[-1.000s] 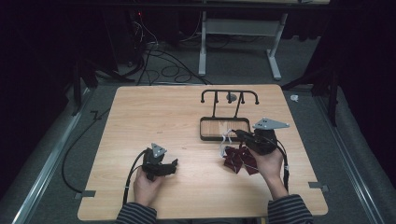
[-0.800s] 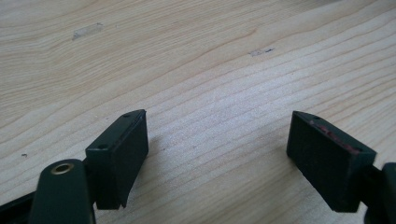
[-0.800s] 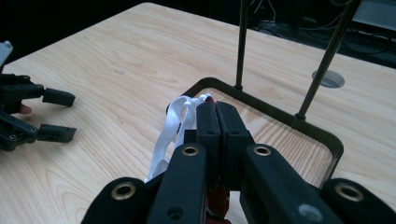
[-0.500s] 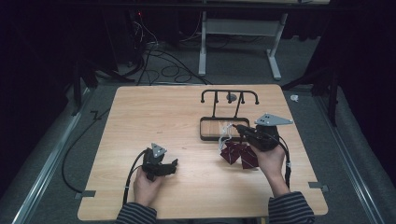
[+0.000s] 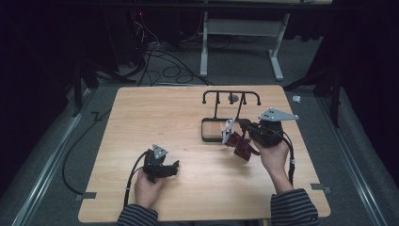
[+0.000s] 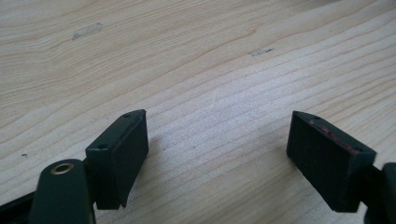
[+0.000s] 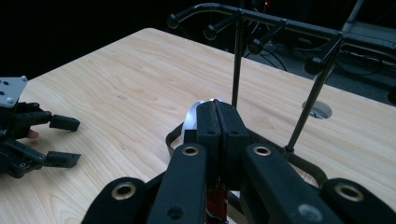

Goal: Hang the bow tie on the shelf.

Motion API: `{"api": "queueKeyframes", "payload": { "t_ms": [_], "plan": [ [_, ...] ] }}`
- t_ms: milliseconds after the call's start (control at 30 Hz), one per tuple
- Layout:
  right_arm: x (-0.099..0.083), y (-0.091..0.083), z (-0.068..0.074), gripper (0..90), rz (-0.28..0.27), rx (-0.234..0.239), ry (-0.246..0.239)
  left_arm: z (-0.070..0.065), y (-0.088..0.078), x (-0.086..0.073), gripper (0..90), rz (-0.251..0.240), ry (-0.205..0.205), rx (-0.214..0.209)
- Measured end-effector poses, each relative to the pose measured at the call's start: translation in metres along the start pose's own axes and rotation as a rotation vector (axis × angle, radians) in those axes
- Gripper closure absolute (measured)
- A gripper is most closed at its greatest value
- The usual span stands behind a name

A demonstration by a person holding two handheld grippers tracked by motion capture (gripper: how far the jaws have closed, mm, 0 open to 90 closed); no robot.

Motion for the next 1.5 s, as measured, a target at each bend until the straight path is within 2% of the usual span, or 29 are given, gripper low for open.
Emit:
{"api": "queueKeyframes", "payload": {
  "t_ms": [400,567,900,1200,1500],
  "plan": [
    [0.013,0.002,-0.003,90.0,-0.014,-0.001,0.008,0.0,0.0,0.0,21.1,0.0,0.0,0.0],
    [0.021,0.002,-0.003,90.0,-0.028,0.0,-0.007,0.0,0.0,0.0,21.1,0.0,0.0,0.0],
    [0.029,0.011,-0.008,90.0,-0.01,-0.013,0.0,0.0,0.0,0.0,21.1,0.0,0.0,0.0],
    [0.041,0.017,-0.007,90.0,-0.016,-0.001,-0.011,0.0,0.0,0.0,21.1,0.0,0.0,0.0],
    [0.052,0.023,-0.009,90.0,-0.005,-0.014,-0.023,0.0,0.0,0.0,21.1,0.001,0.001,0.0]
  ]
}}
Point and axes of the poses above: each handheld gripper's, and its own axes: y roughly forward along the jaws, x roughly out of its top, z roughly to its left, the point moved 10 cm from there along y, roughly forward along the jaws, and after that the axes turned 14 degrees about -x, right-handed, at the moved point
